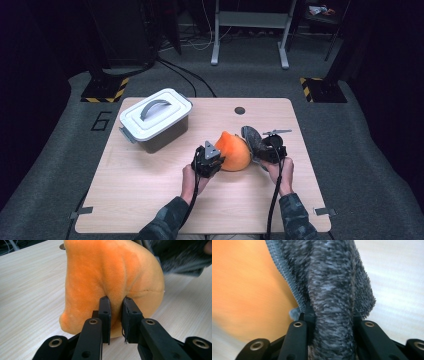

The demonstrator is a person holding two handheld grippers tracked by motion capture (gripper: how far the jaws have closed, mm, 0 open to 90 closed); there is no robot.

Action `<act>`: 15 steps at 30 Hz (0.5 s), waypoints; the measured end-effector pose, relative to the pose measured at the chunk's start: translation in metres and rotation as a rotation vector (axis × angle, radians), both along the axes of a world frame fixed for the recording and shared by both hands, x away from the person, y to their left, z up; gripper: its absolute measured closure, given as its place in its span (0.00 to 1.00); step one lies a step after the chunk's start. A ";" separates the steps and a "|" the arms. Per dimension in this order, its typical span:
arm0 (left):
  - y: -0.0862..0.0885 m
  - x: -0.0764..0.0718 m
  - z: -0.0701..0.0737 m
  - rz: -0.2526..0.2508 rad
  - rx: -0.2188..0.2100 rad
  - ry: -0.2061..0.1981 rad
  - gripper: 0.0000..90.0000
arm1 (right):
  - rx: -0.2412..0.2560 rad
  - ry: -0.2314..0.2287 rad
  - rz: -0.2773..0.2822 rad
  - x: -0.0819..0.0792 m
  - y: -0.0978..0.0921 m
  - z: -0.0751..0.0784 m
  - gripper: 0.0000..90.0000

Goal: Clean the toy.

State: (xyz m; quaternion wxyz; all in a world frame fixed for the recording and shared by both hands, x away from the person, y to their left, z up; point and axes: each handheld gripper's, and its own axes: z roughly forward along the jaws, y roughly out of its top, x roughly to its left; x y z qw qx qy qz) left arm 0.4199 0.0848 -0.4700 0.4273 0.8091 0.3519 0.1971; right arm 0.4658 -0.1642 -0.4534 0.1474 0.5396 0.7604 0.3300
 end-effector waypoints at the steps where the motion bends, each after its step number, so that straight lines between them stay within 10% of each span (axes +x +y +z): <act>1: 0.000 0.000 0.000 -0.002 0.000 0.000 0.88 | 0.003 -0.021 0.005 -0.001 0.001 0.005 0.78; 6: 0.000 0.001 0.000 0.003 0.000 -0.003 0.87 | -0.006 -0.058 0.084 -0.007 0.019 0.028 0.78; 15: -0.002 0.001 0.001 -0.003 0.064 -0.016 0.64 | -0.026 -0.014 0.069 0.002 0.021 0.011 0.78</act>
